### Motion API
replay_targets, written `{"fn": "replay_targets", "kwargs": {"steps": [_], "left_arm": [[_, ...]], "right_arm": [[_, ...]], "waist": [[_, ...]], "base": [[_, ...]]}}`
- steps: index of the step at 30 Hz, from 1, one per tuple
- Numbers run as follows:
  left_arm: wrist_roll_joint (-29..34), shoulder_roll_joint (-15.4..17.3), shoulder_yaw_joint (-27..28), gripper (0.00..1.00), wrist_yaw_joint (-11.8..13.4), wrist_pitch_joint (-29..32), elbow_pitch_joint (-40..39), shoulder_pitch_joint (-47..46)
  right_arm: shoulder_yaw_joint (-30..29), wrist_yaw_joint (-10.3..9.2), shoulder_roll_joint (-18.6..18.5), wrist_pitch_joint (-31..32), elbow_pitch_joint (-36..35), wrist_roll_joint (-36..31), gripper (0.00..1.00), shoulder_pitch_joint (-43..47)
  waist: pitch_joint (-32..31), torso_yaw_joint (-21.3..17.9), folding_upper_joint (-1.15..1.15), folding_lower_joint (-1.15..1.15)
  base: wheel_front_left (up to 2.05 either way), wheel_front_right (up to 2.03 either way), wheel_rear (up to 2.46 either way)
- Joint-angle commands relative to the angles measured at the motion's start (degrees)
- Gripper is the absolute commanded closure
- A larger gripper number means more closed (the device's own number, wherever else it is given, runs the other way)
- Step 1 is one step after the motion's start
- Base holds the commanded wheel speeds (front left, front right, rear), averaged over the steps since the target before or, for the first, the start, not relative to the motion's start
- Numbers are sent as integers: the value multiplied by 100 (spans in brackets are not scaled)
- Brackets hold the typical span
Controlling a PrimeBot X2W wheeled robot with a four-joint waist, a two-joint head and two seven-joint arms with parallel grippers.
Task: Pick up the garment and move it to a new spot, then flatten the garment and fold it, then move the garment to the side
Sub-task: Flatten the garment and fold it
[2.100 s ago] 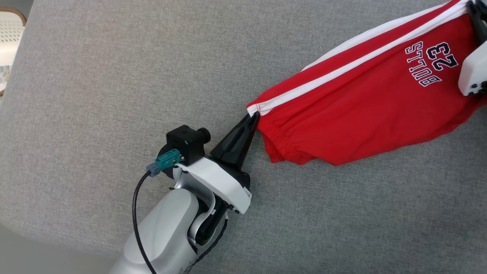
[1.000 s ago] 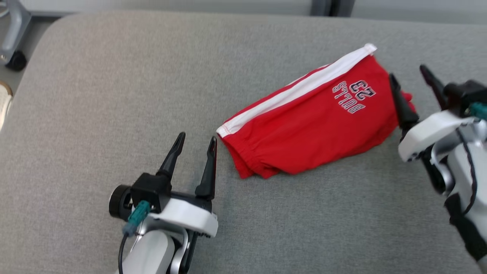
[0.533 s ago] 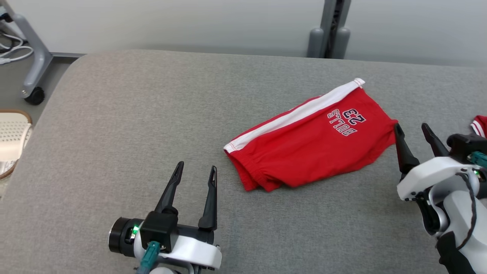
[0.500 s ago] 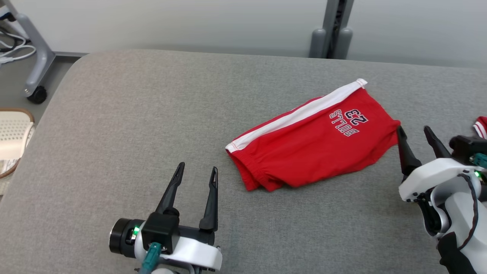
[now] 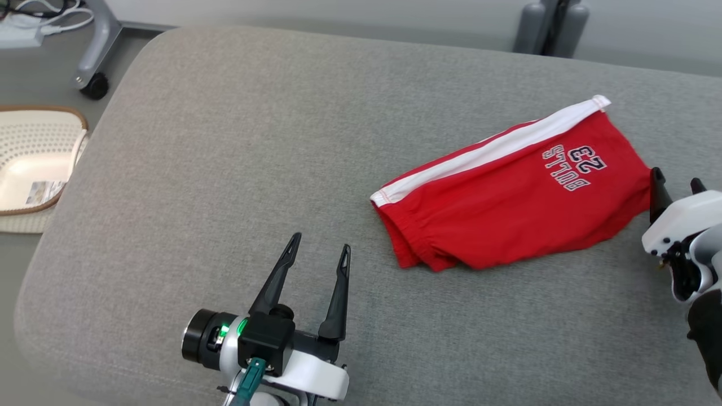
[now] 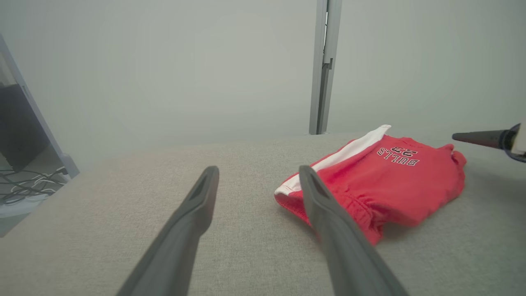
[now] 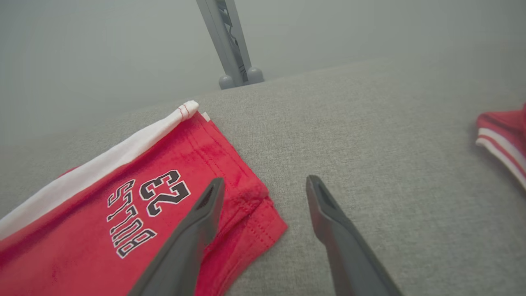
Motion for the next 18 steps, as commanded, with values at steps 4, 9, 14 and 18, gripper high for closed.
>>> {"fn": "replay_targets", "kwargs": {"steps": [4,9,14,18], "left_arm": [[54,9,-51,0,-32,-1,39,-132],[52,4,-75,0,-40,-1,74,-150],[2,2,-70,0,-27,-1,82,-126],[7,1,-84,0,-73,-1,95,-88]], "right_arm": [[-74,2,-45,75,305,-132,0,-273],[-184,2,-114,272,419,-311,0,-269],[-447,2,-37,637,437,-527,59,-75],[-697,1,-10,805,439,-640,75,99]], "waist": [[91,160,0,0],[78,212,0,0],[9,191,0,0],[-85,168,0,0]], "base": [[0,0,0],[0,0,0],[0,0,0],[0,0,0]]}}
